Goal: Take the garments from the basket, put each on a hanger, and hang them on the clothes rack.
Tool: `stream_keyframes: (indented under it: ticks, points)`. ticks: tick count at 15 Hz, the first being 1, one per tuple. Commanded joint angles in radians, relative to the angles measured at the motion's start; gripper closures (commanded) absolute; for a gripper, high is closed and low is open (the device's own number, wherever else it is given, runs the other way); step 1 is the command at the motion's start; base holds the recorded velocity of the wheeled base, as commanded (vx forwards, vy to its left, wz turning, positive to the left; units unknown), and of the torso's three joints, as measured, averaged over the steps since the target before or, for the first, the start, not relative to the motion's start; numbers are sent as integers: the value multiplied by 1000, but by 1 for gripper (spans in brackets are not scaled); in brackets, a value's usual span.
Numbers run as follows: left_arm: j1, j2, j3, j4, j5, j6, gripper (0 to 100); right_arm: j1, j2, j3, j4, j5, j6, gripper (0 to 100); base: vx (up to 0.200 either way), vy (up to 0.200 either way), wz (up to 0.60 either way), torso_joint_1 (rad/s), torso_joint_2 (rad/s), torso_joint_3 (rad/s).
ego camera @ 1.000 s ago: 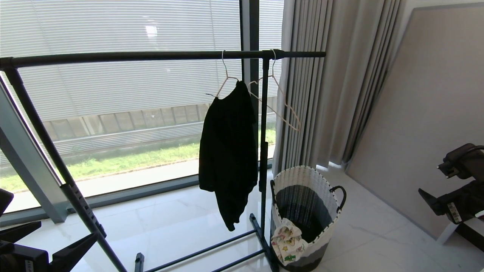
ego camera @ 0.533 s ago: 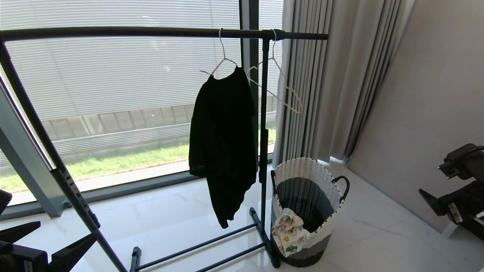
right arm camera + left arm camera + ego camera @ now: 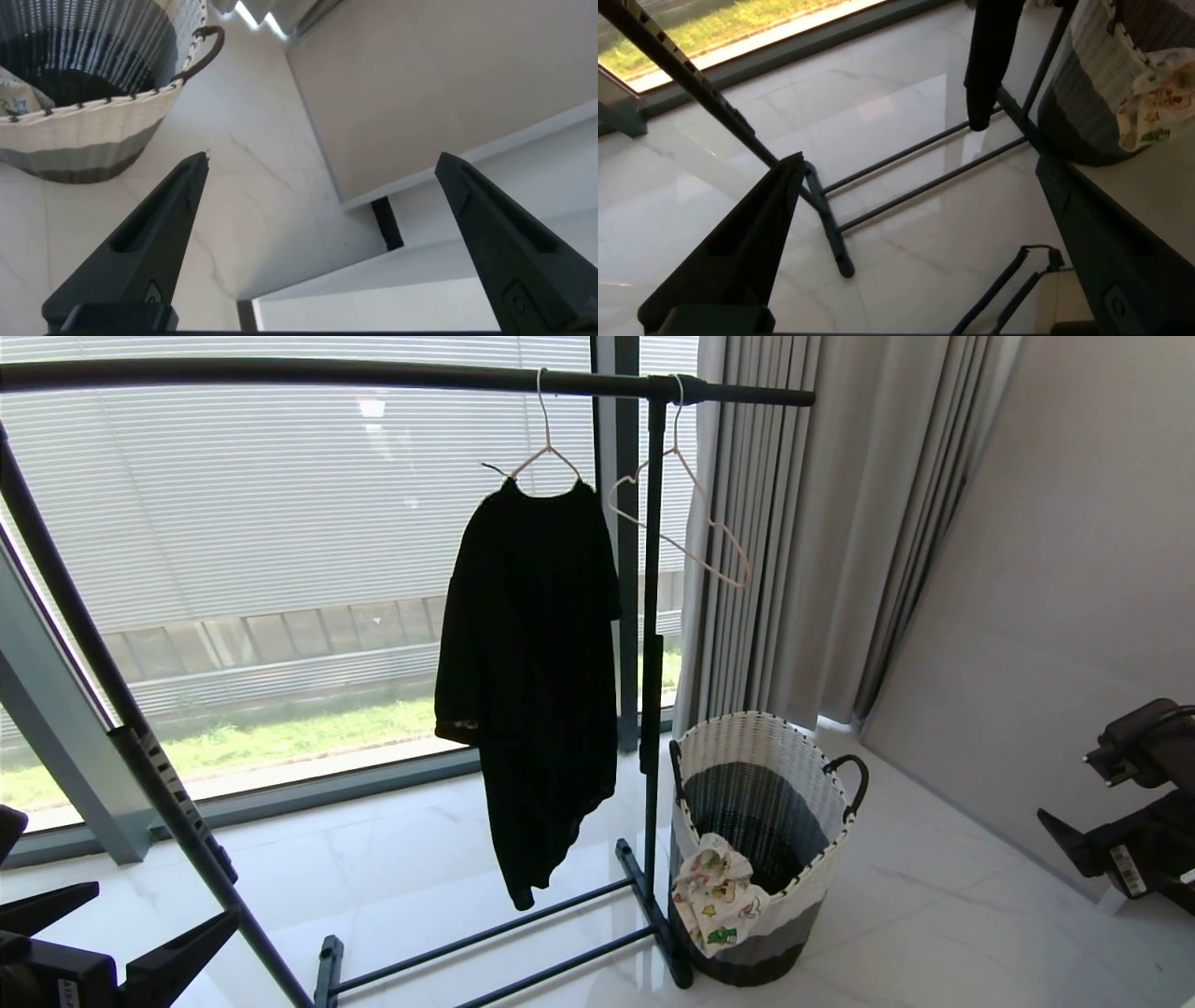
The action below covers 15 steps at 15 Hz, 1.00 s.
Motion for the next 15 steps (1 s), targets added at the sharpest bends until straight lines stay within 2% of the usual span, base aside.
stream_keyframes:
  ticks: [1, 2, 10, 15]
  points:
    - [1, 2, 0, 0, 0, 0, 0, 0, -7, 9, -1, -1, -2, 0, 0, 0, 0, 0, 0, 0]
    - [1, 2, 0, 0, 0, 0, 0, 0, -8, 10, -1, 1, -2, 0, 0, 0, 0, 0, 0, 0]
    - [2, 2, -2, 0, 0, 0, 0, 0, -7, 12, -1, 1, -1, 0, 0, 0, 600, -1, 3, 7]
    - [19, 2, 1, 0, 0, -2, 0, 5, -16, 28, -1, -1, -2, 0, 0, 0, 0, 0, 0, 0]
